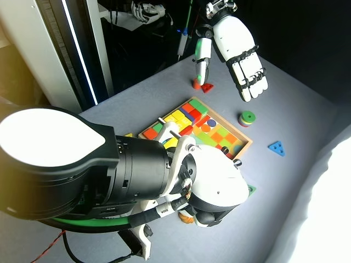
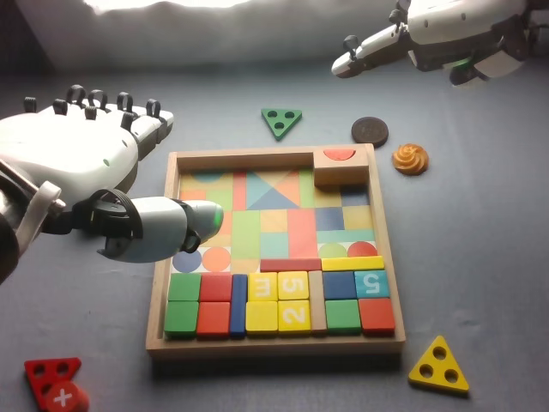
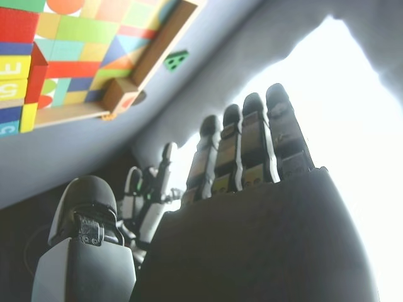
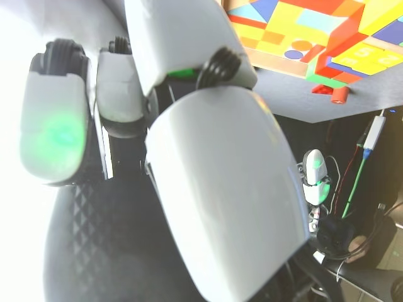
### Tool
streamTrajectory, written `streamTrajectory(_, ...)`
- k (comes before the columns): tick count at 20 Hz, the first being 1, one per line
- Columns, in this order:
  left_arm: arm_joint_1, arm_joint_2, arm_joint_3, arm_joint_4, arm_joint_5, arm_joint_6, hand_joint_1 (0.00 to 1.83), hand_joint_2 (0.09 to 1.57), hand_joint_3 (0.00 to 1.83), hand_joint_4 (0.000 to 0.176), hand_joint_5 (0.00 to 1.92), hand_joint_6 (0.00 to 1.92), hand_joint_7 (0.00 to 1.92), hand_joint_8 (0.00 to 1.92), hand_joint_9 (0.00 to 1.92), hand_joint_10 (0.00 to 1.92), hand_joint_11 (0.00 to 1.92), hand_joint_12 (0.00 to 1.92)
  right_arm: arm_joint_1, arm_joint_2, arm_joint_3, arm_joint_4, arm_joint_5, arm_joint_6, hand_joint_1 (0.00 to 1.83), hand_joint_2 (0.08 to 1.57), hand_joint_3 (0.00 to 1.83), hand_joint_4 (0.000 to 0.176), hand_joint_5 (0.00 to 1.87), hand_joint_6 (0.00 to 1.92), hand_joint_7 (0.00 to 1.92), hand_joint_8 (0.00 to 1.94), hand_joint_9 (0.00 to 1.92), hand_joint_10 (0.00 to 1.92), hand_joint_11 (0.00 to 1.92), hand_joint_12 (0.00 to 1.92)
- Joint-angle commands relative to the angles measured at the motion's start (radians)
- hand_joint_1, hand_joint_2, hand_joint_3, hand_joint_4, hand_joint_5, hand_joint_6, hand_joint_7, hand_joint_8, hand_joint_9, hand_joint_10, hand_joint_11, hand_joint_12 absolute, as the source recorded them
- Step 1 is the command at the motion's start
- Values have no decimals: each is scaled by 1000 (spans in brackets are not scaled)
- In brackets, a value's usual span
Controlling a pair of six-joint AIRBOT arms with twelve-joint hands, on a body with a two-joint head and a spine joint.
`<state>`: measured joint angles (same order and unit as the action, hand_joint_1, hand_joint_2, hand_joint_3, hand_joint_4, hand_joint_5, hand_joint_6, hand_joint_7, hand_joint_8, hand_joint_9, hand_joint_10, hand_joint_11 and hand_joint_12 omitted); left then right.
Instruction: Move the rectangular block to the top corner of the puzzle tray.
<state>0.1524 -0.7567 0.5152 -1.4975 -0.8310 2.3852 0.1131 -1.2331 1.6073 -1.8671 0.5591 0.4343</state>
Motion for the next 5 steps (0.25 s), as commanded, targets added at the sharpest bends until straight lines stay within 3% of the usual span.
streamTrajectory(1,-11,11,4,65,-37,1,0,1189,1,0,72,3,87,5,79,2,1,208,10,19,-4,41,-18,2,1830,1257,0,0,254,9,1282,1941,1450,1921,1644,1921)
streamTrajectory(2,-9,11,4,64,-36,1,0,1194,2,0,48,3,55,5,46,4,0,114,9,24,-13,41,-18,2,1831,1252,0,0,255,8,1301,1941,1464,1921,1648,1921)
streamTrajectory(4,-7,11,5,63,-36,1,0,1196,1,0,110,3,95,0,81,0,0,214,4,41,-46,41,-18,-18,1831,1250,0,0,247,4,1322,1941,1475,1921,1646,1921)
streamTrajectory(5,-6,11,5,63,-36,1,0,1200,2,0,78,1,55,3,44,0,0,135,-1,48,-61,41,-17,-42,1831,1253,0,0,248,3,1337,1941,1491,1921,1668,1921)
